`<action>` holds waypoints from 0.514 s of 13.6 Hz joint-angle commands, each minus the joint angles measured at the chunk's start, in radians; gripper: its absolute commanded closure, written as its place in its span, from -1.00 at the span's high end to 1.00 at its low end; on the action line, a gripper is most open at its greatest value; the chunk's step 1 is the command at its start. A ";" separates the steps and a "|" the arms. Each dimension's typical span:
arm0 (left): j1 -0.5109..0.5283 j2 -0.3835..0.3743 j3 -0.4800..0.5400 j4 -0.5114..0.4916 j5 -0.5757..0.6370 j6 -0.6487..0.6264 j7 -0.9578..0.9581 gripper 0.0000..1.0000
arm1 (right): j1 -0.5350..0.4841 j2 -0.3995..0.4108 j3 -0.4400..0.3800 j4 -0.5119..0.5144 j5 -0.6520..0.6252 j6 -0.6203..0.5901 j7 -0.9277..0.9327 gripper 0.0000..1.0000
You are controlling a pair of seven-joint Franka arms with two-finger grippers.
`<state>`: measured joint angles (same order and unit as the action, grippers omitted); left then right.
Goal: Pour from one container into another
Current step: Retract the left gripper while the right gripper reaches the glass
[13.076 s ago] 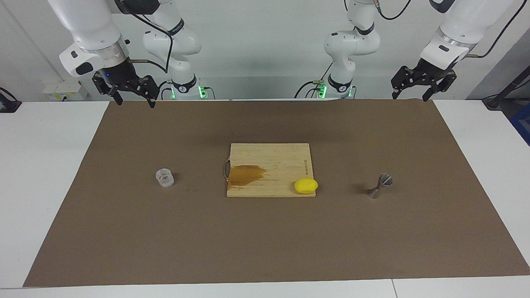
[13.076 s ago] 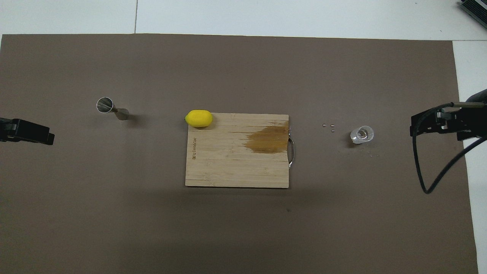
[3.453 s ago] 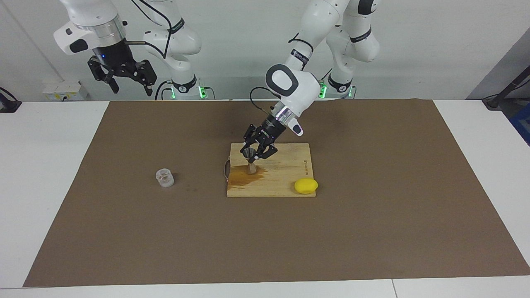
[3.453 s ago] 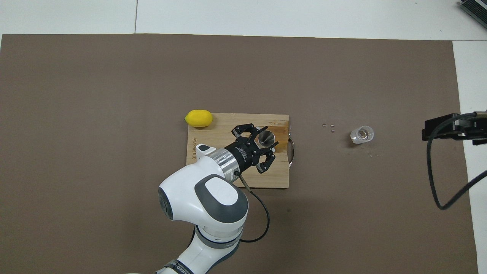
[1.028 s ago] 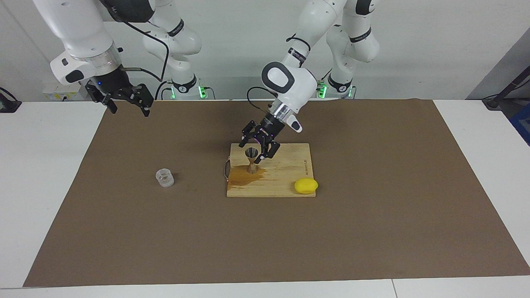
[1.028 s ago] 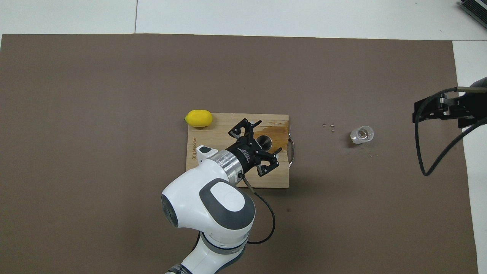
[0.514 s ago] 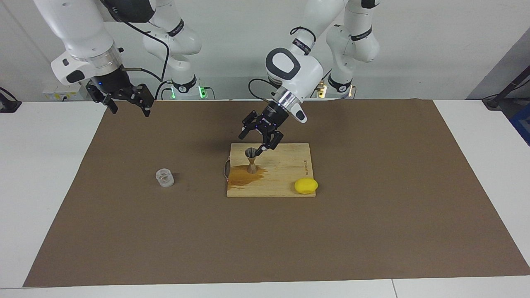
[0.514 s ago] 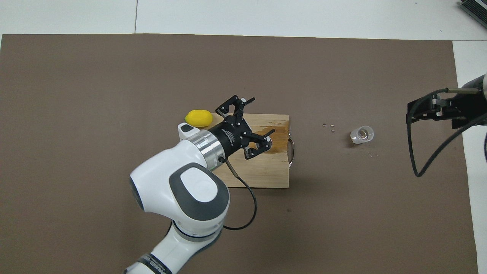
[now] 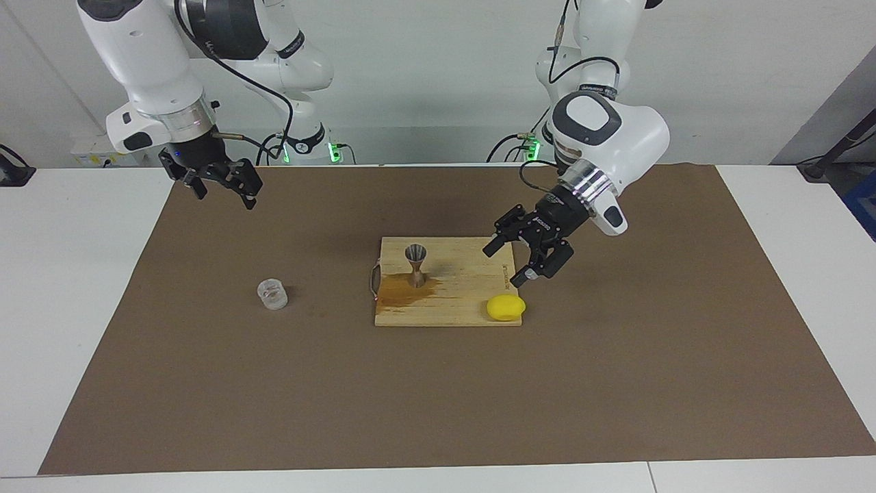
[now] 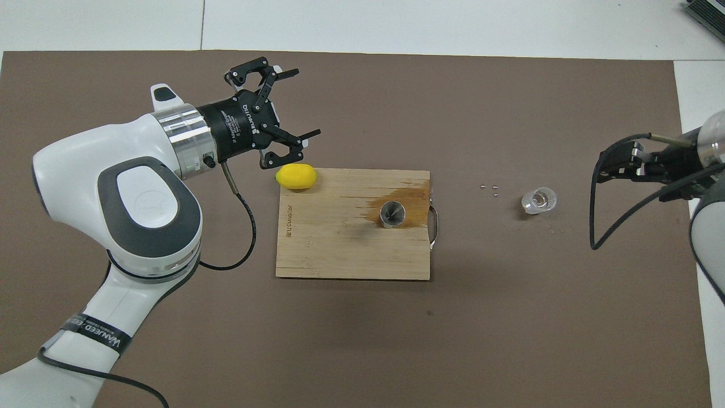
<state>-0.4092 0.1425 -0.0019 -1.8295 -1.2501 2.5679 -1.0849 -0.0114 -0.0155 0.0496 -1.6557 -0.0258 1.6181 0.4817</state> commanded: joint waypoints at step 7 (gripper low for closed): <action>0.099 -0.122 0.003 -0.045 0.868 -0.282 -0.010 1.00 | -0.155 -0.023 -0.001 -0.168 0.304 0.121 0.561 1.00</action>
<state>-0.3259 0.0664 0.0056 -1.8446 -0.5902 2.3756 -1.0954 -0.1208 -0.0527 0.0425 -1.7902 0.2009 1.7066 0.9931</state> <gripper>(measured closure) 0.000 0.000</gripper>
